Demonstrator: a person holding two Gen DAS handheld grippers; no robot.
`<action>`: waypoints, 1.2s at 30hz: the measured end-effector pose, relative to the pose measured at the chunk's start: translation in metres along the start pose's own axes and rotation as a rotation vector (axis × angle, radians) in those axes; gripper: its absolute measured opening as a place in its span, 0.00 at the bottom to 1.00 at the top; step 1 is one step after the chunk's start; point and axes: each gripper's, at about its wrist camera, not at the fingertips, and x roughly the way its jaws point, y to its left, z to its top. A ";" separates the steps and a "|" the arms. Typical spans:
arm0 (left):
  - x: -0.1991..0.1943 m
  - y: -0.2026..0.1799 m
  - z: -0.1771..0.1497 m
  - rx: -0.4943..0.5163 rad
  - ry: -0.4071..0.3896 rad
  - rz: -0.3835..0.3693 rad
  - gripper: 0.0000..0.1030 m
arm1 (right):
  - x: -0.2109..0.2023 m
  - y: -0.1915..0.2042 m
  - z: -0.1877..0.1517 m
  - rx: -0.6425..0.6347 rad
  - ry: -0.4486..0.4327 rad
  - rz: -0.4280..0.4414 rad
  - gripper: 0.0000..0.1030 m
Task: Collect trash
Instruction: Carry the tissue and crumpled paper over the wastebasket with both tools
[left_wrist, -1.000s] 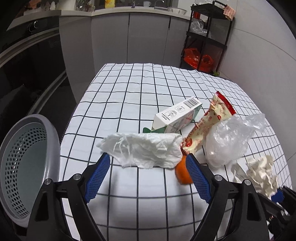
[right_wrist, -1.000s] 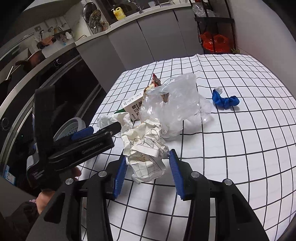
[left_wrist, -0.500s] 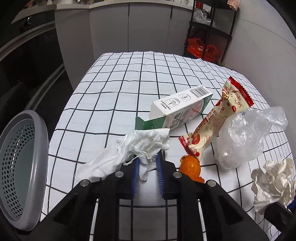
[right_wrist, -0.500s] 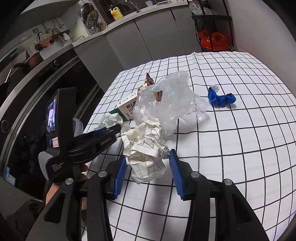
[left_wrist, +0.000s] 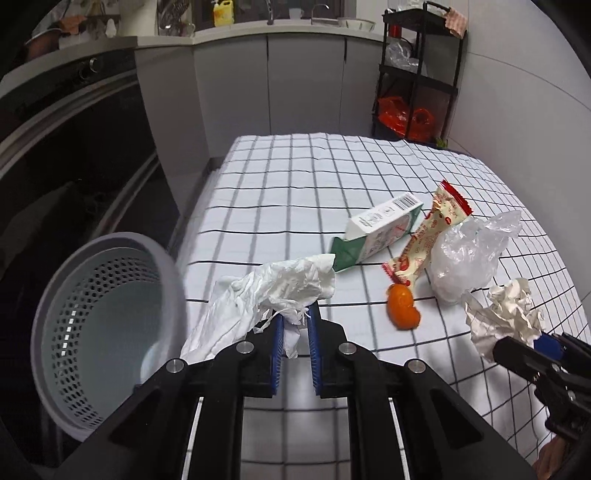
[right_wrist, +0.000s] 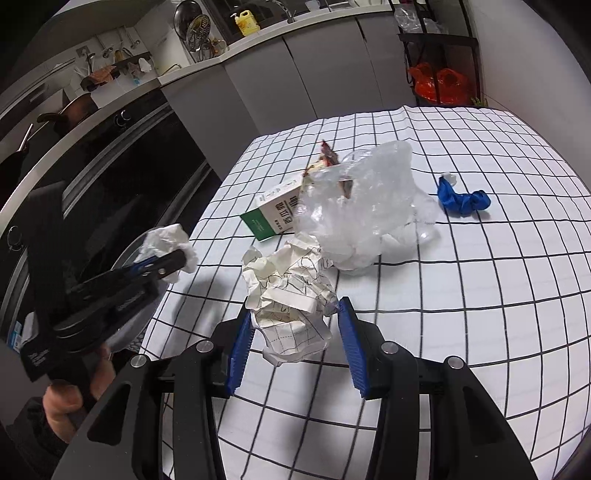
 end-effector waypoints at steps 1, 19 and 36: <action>-0.005 0.007 -0.001 -0.001 -0.004 0.008 0.13 | 0.000 0.005 0.000 -0.009 0.000 0.002 0.43; -0.049 0.150 -0.012 -0.131 -0.074 0.207 0.13 | 0.040 0.155 0.029 -0.238 0.015 0.146 0.43; -0.036 0.207 -0.024 -0.208 0.000 0.239 0.13 | 0.127 0.231 0.043 -0.310 0.115 0.210 0.43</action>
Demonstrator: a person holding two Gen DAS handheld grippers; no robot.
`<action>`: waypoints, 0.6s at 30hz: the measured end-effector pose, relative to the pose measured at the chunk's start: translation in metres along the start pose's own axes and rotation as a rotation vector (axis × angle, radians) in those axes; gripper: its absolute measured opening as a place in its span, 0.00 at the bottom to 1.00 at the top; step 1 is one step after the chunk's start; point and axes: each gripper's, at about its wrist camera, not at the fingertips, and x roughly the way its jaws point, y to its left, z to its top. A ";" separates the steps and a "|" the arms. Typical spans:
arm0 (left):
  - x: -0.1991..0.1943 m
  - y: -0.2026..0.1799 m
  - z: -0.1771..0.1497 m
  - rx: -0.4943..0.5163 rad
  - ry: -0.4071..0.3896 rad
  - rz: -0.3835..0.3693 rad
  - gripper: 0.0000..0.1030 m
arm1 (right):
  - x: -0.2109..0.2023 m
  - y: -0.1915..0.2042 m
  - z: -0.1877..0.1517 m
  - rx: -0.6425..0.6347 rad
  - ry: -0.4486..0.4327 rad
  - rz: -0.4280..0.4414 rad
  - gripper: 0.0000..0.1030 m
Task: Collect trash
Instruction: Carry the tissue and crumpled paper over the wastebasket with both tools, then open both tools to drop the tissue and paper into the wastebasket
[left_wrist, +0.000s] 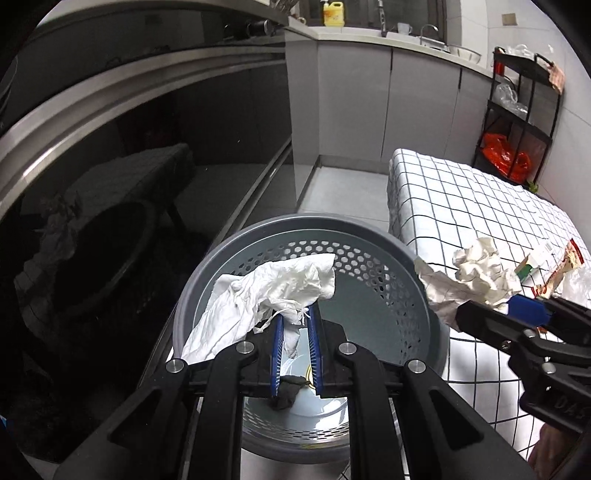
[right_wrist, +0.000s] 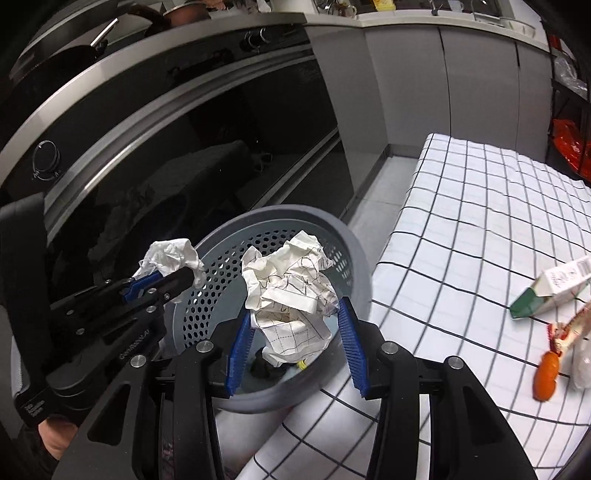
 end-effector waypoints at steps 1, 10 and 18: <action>0.002 0.003 0.000 -0.010 0.007 -0.001 0.13 | 0.005 0.000 0.001 0.000 0.009 0.003 0.43; 0.012 0.021 -0.003 -0.071 0.048 -0.016 0.13 | 0.037 0.003 0.006 -0.011 0.053 0.012 0.43; 0.016 0.025 -0.004 -0.088 0.067 -0.018 0.16 | 0.047 0.006 0.009 -0.016 0.062 0.024 0.43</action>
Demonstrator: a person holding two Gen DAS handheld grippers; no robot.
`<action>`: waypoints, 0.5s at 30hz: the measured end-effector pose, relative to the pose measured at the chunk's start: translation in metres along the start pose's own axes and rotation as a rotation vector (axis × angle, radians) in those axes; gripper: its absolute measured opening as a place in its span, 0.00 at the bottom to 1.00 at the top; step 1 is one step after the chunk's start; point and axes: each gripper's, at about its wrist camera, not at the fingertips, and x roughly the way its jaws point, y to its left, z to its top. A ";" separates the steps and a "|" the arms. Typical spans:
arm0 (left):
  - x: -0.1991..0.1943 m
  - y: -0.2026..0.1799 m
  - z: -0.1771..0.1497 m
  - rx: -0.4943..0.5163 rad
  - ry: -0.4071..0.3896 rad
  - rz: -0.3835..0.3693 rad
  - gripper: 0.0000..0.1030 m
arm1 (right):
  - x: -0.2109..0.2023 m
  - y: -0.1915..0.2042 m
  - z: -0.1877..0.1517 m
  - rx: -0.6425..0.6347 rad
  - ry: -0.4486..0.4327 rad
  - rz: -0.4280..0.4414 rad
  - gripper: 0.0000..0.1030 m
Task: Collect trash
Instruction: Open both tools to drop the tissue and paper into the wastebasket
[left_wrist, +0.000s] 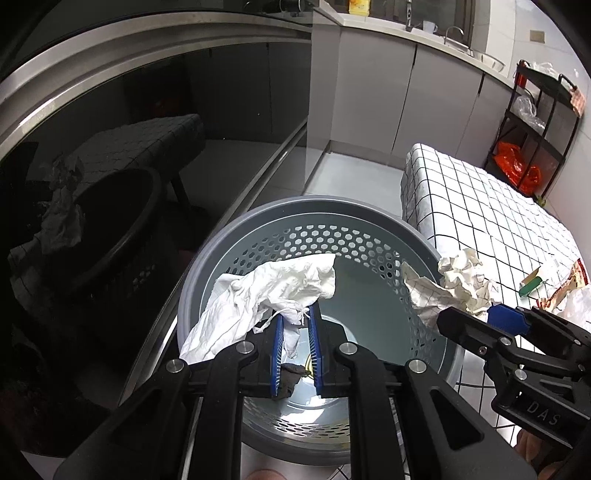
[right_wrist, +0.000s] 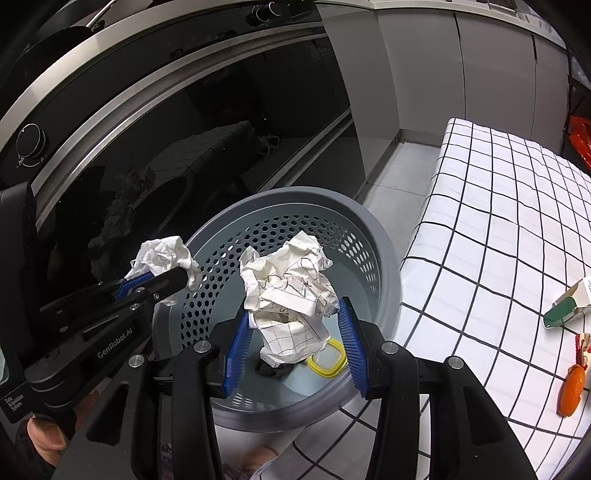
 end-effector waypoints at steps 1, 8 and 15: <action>0.000 0.001 0.000 -0.004 -0.001 -0.003 0.16 | 0.000 0.000 0.001 0.000 -0.001 0.001 0.43; 0.001 0.001 0.001 -0.008 0.000 -0.001 0.26 | -0.004 0.000 0.003 0.002 -0.018 0.002 0.54; -0.003 0.002 0.001 -0.016 -0.021 0.002 0.50 | -0.006 -0.005 0.001 0.014 -0.027 -0.007 0.62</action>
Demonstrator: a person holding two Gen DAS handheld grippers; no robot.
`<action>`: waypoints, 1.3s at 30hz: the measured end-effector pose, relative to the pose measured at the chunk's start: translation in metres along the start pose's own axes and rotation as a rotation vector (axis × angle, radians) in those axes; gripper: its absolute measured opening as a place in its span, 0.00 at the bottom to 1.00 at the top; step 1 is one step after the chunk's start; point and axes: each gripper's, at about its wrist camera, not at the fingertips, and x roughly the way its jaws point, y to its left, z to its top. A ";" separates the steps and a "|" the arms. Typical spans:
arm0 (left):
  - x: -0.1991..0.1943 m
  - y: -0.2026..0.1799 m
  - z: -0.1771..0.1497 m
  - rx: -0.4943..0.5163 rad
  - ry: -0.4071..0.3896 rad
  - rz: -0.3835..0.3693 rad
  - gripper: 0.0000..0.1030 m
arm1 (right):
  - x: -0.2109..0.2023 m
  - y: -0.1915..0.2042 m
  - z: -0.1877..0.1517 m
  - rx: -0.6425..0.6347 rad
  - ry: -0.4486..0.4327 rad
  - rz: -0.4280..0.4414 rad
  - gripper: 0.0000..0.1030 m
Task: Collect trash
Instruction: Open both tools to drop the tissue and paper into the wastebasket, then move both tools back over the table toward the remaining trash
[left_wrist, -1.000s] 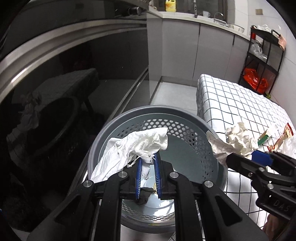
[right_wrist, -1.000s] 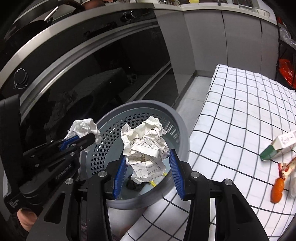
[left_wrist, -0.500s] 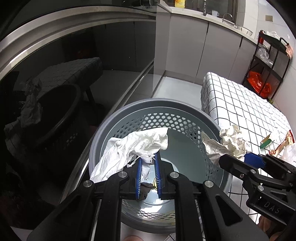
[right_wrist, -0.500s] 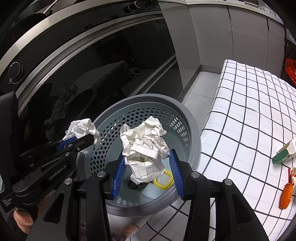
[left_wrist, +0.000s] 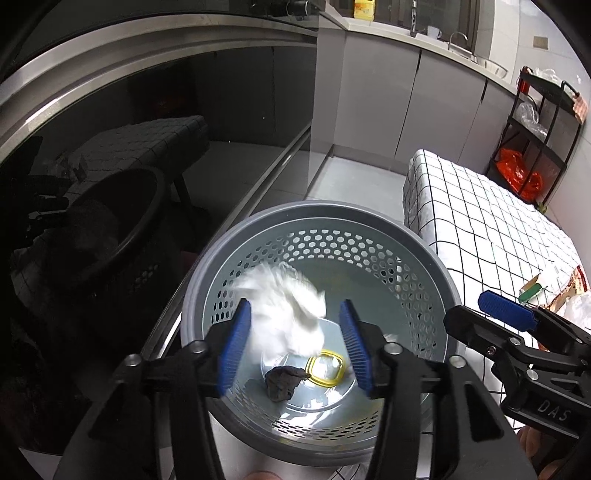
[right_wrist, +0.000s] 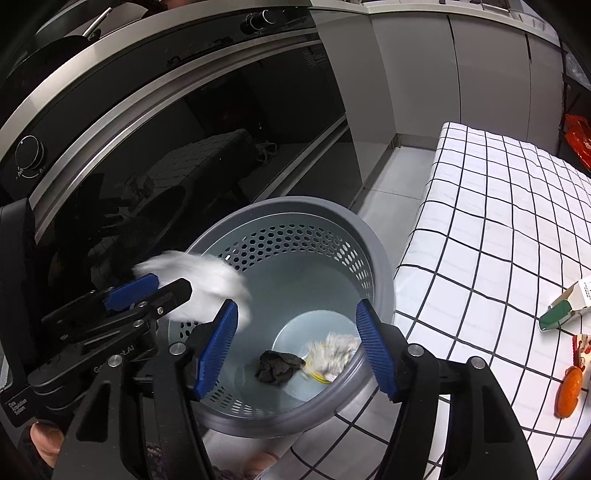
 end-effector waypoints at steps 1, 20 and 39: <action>0.000 0.000 0.000 0.001 -0.001 0.001 0.50 | 0.000 0.000 0.000 0.000 0.000 -0.002 0.62; 0.003 -0.006 0.000 0.007 -0.001 0.011 0.50 | -0.008 0.000 -0.011 0.002 -0.002 -0.019 0.62; 0.001 -0.059 -0.008 0.106 -0.017 -0.055 0.59 | -0.071 -0.058 -0.061 0.104 -0.063 -0.160 0.62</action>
